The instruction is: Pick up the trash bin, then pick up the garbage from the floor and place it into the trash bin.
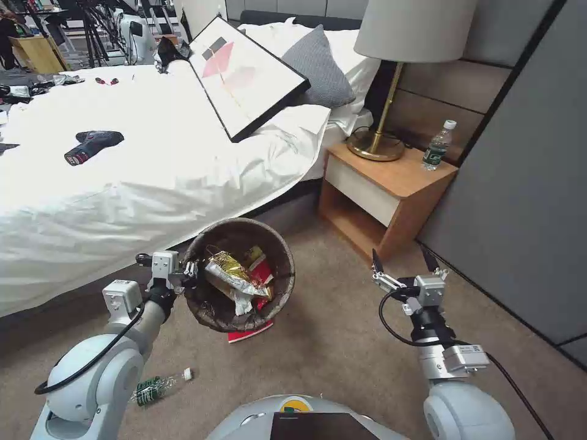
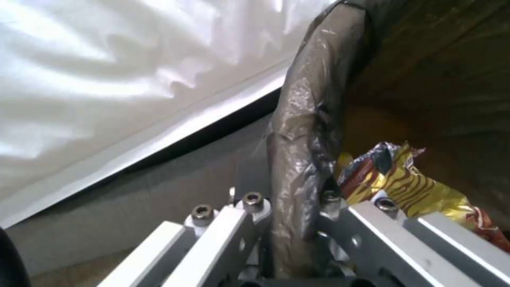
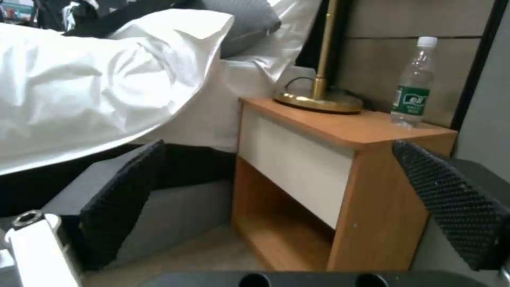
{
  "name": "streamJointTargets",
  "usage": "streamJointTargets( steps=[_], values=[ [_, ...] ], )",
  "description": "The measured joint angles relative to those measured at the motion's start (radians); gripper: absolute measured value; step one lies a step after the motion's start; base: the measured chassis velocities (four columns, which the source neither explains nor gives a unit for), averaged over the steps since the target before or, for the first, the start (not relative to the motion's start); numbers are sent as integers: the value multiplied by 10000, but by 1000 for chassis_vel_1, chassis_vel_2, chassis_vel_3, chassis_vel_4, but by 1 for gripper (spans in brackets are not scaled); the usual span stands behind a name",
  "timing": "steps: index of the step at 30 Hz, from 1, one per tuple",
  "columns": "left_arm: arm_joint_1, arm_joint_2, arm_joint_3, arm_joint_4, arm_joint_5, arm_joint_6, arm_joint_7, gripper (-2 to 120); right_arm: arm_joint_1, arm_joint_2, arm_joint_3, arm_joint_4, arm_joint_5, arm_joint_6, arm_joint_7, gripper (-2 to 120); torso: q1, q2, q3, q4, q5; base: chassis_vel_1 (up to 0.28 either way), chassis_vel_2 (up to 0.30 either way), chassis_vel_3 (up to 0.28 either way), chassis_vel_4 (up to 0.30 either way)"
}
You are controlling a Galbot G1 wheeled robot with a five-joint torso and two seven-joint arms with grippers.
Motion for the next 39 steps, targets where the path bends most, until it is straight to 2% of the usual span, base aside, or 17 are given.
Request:
streamJointTargets(
  steps=[16,39],
  values=[
    [22,6,-42,-40,-3,14,44,2,161,-514,154,-45,462,-245,13,100,0,-1,0,0,1,0,0,0,0],
    [12,-14,-106,-48,-7,14,86,2,200,-668,86,27,967,-590,94,100,0,-1,0,-1,1,31,36,37,33]
  ],
)
